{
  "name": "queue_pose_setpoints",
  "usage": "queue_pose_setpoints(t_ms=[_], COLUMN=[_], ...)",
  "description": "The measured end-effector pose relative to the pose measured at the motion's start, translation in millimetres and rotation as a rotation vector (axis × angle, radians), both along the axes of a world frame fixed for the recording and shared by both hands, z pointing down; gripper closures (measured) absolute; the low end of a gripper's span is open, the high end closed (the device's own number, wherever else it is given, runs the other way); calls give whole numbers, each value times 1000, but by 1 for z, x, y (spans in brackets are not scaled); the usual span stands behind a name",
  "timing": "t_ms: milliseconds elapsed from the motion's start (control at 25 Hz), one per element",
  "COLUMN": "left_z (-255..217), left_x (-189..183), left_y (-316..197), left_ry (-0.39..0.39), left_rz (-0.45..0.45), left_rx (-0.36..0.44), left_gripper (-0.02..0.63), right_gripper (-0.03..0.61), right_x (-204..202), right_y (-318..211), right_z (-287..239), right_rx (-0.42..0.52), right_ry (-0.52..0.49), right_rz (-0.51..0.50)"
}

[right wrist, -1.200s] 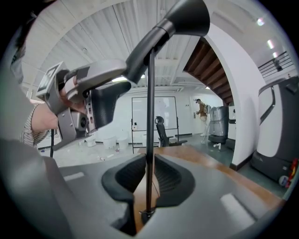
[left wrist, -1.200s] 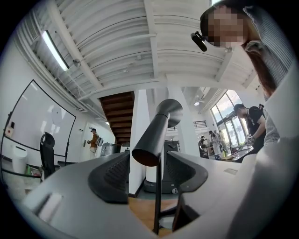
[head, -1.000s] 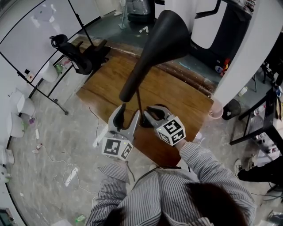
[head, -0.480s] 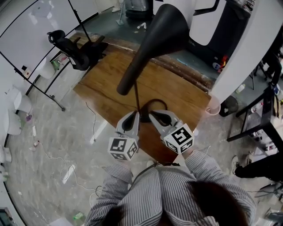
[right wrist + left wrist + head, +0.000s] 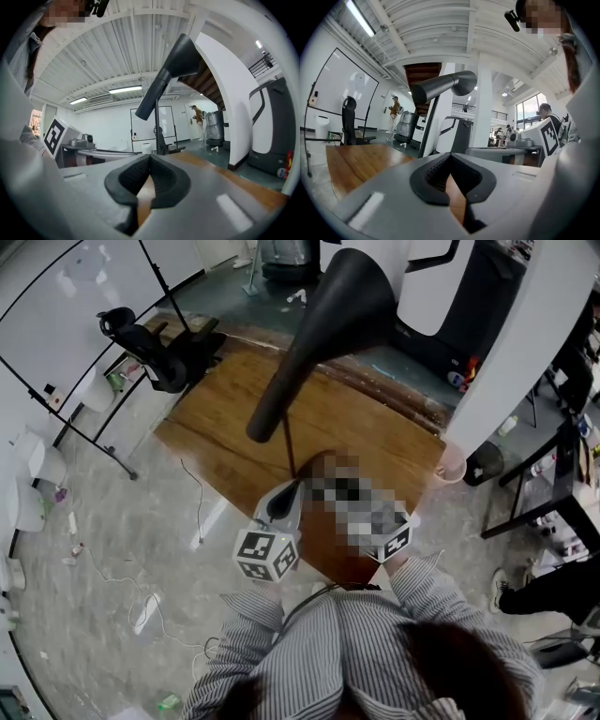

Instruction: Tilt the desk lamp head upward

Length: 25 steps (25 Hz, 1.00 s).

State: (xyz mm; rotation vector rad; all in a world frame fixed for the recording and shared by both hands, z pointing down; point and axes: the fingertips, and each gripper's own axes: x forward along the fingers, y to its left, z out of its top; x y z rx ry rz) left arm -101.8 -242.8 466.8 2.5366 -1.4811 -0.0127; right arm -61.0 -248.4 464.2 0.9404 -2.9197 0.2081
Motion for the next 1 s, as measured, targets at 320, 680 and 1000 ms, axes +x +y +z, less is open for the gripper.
queue_pose_setpoints(t_ms=[320, 680, 1000], left_z=[-4, -2, -2], left_x=[-1, 3, 15], left_y=[-1, -1, 4], left_ry=[10, 5, 13], left_rz=[17, 25, 34], left_rx=[-6, -16, -24], left_gripper=[611, 611, 611], right_gripper=[577, 577, 577], right_x=[-3, 0, 8], right_y=[4, 8, 11], right_z=[2, 3, 4], right_rx=[9, -4, -8], right_ry=[21, 23, 30], right_rz=[-2, -11, -8])
